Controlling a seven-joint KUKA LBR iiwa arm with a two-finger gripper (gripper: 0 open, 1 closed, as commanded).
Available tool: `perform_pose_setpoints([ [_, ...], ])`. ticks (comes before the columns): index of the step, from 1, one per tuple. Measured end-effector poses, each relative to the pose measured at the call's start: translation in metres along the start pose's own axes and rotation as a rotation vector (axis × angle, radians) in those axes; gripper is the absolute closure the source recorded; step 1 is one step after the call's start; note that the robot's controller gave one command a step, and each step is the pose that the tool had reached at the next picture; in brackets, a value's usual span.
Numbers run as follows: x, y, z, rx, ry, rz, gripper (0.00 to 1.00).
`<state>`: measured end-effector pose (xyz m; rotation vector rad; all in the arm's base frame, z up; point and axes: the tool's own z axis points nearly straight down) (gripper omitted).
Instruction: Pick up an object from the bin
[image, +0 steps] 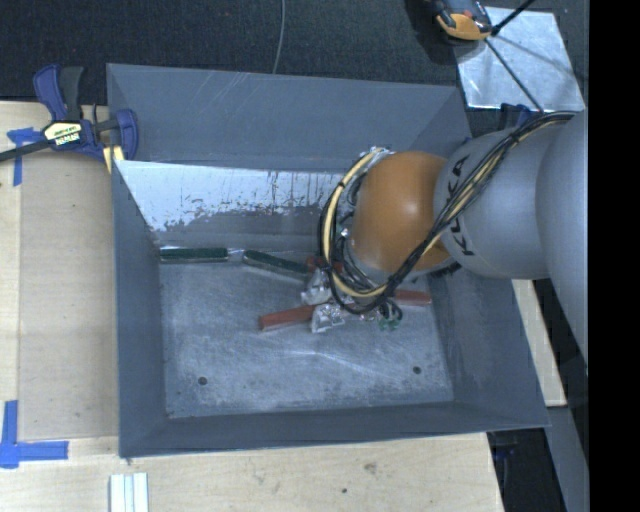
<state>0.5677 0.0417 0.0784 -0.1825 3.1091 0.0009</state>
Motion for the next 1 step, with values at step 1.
perform_pose_setpoints([
  [1,0.0225,-0.0205,-0.1363,0.0,0.023,0.023,1.0],
])
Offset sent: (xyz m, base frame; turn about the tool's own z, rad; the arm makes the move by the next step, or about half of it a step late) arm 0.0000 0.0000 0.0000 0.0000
